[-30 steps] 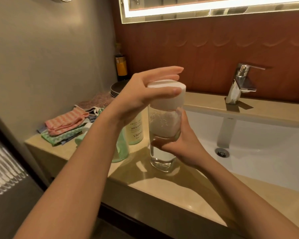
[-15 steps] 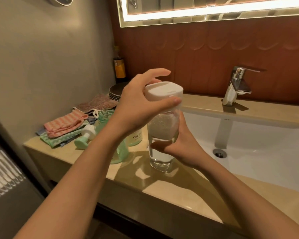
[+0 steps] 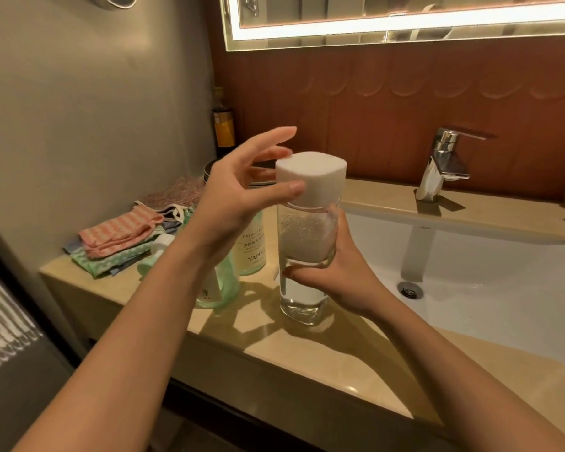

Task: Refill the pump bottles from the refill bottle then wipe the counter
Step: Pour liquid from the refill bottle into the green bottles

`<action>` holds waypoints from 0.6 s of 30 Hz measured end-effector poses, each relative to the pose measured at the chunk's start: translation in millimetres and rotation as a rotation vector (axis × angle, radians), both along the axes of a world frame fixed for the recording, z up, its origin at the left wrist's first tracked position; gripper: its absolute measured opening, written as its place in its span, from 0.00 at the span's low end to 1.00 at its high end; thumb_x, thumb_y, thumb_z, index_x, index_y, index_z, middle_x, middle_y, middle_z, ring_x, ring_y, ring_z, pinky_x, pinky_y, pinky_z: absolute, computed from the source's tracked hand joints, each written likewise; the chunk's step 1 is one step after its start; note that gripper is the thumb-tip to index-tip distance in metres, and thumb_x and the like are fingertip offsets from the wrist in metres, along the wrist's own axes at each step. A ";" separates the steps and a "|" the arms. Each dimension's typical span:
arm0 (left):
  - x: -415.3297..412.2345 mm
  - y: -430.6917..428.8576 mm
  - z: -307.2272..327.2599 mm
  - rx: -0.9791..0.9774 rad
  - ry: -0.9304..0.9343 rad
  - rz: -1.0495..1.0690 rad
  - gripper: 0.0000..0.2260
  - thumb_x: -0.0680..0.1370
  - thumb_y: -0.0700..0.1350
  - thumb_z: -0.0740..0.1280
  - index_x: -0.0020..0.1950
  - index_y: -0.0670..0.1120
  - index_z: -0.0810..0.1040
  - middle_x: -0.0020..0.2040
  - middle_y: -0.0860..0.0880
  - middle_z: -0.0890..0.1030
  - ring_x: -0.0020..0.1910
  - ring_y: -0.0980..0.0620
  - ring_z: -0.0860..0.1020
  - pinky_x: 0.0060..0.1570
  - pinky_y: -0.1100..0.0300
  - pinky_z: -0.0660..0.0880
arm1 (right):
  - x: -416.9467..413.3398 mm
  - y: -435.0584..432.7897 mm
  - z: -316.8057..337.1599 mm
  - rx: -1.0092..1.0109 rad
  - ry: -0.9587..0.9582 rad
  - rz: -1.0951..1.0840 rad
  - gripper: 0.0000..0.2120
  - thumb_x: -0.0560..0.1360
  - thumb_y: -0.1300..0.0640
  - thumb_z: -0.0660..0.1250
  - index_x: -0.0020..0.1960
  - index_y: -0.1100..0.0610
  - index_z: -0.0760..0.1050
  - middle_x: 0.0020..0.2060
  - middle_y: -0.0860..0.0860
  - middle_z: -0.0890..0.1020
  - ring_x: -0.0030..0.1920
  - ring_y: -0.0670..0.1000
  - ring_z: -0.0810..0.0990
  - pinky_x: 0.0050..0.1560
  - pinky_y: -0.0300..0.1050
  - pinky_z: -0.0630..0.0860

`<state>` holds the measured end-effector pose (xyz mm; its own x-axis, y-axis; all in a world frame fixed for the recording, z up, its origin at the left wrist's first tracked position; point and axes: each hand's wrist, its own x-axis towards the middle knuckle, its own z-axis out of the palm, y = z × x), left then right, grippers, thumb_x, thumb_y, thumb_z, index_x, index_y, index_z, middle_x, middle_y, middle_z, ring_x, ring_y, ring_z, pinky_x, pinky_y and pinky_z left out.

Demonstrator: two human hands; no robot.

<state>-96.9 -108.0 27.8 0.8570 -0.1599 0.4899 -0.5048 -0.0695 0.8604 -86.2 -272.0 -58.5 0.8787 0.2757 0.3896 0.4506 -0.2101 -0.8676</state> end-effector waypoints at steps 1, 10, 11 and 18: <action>0.7 -1.5 0.4 0.001 -0.006 0.048 0.27 0.64 0.47 0.76 0.61 0.59 0.76 0.54 0.54 0.76 0.52 0.55 0.77 0.51 0.59 0.76 | 0.0 0.2 0.0 0.001 0.001 0.000 0.47 0.60 0.49 0.77 0.71 0.42 0.53 0.64 0.44 0.70 0.63 0.46 0.73 0.60 0.53 0.77; 3.2 -28.7 6.8 0.074 0.057 -0.054 0.32 0.65 0.49 0.77 0.66 0.58 0.69 0.65 0.52 0.72 0.58 0.55 0.75 0.49 0.65 0.77 | 1.1 1.4 0.3 -0.014 0.003 0.000 0.48 0.61 0.50 0.78 0.72 0.43 0.52 0.66 0.45 0.68 0.65 0.44 0.71 0.63 0.48 0.75; 3.0 -27.4 6.8 0.065 0.068 -0.083 0.31 0.66 0.47 0.76 0.66 0.57 0.70 0.64 0.52 0.73 0.57 0.55 0.76 0.48 0.65 0.77 | 0.8 1.6 -0.1 -0.008 0.012 -0.003 0.48 0.61 0.50 0.78 0.72 0.43 0.52 0.66 0.45 0.68 0.65 0.44 0.71 0.62 0.50 0.75; -2.7 -9.0 11.7 0.179 0.014 -0.077 0.28 0.67 0.44 0.75 0.66 0.55 0.73 0.60 0.55 0.76 0.53 0.59 0.78 0.47 0.67 0.76 | -0.1 1.8 -1.0 0.000 0.026 -0.013 0.49 0.60 0.53 0.77 0.73 0.45 0.52 0.64 0.45 0.70 0.64 0.46 0.72 0.61 0.52 0.76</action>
<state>-99.6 -116.9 39.5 0.8455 -0.3086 0.4357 -0.5024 -0.1835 0.8449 -86.3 -270.2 -59.5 0.8920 0.2646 0.3665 0.4251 -0.2156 -0.8791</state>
